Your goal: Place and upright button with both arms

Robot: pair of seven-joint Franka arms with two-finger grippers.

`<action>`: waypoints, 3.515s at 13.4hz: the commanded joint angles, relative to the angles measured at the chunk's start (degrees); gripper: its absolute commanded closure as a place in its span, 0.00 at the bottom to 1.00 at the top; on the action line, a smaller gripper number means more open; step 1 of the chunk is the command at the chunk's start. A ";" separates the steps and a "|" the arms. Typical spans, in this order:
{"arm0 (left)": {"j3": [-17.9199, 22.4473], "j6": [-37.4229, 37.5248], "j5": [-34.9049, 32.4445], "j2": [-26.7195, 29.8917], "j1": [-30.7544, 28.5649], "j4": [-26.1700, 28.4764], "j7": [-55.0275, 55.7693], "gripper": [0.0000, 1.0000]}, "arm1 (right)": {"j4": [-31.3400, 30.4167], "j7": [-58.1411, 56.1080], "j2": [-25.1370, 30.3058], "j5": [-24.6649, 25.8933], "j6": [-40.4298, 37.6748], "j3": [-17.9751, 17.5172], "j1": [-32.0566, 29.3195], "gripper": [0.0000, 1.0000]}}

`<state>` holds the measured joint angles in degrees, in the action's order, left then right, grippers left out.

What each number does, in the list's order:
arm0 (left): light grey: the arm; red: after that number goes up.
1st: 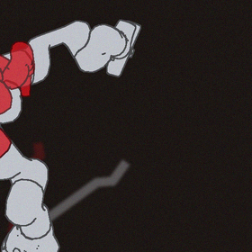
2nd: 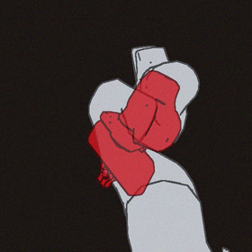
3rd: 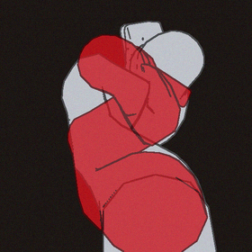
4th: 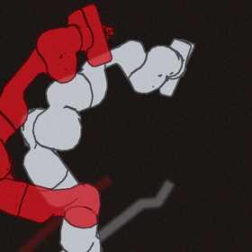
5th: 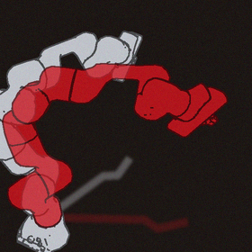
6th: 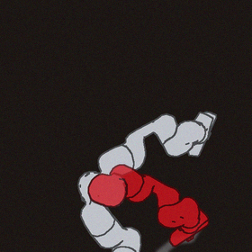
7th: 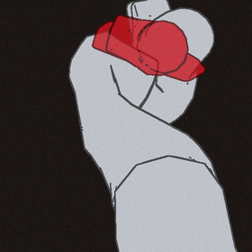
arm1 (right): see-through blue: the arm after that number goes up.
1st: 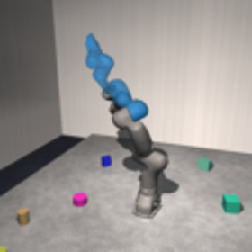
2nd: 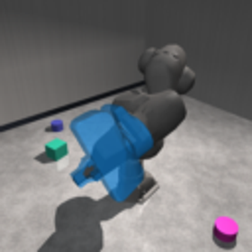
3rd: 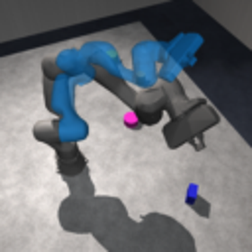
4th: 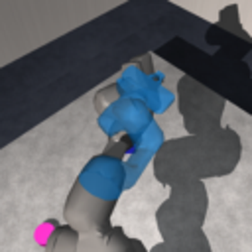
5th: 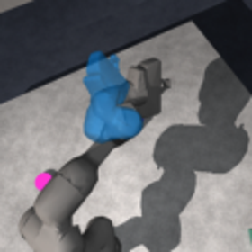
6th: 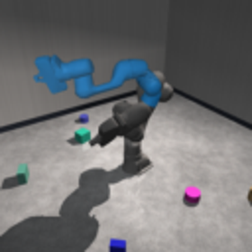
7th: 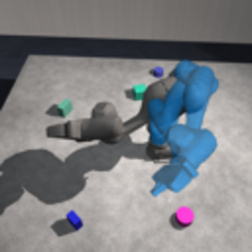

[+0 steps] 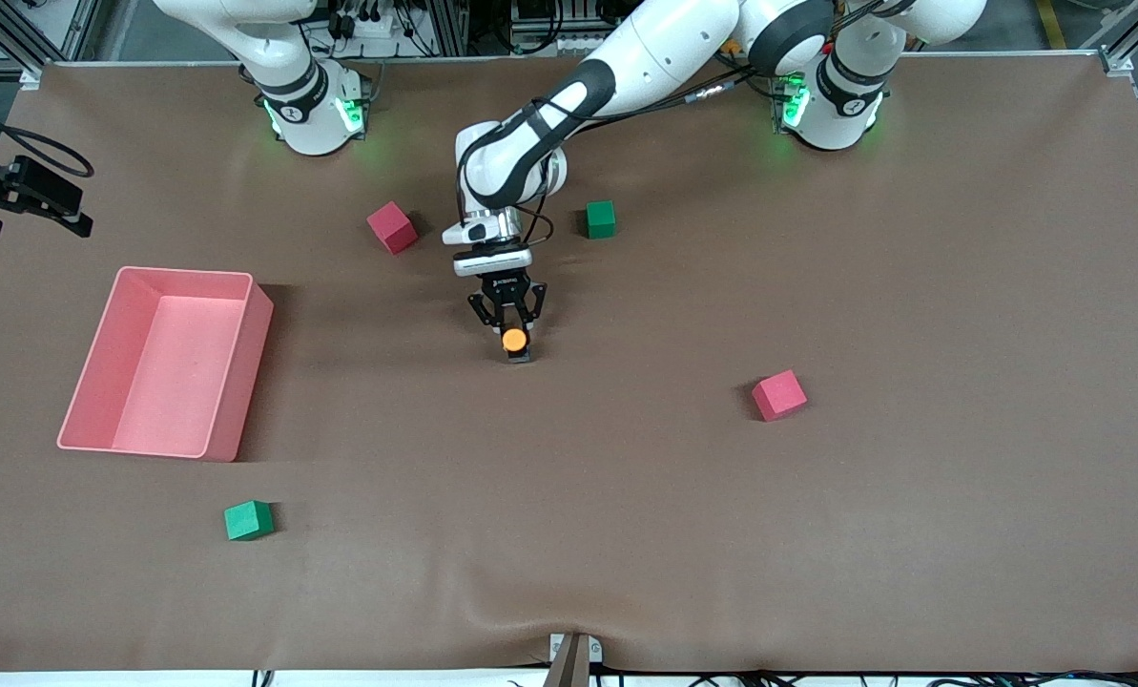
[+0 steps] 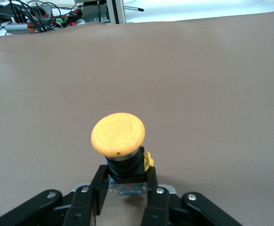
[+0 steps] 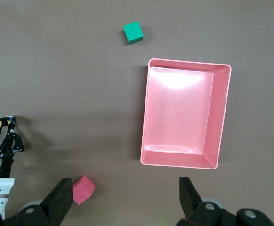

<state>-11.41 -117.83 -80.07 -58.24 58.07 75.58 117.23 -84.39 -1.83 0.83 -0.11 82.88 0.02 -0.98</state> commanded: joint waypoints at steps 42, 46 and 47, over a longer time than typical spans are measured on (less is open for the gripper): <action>-1.68 20.97 72.33 38.10 -29.67 -1.49 -58.76 0.00 | 0.80 -0.63 -0.66 -0.24 -0.18 -0.28 -1.57 0.00; -1.77 24.84 72.42 40.21 -35.38 -1.40 -67.73 0.00 | 0.80 -0.63 -0.57 -0.24 -0.18 -0.28 -1.39 0.00; -1.77 25.54 72.94 40.74 -36.70 -1.14 -70.01 0.00 | 0.80 -0.63 -0.57 -0.24 -0.18 -0.28 -1.39 0.00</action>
<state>-12.59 -93.74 -8.67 -20.17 23.92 72.37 50.83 -84.45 -1.83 0.55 -0.12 83.12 0.51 -1.31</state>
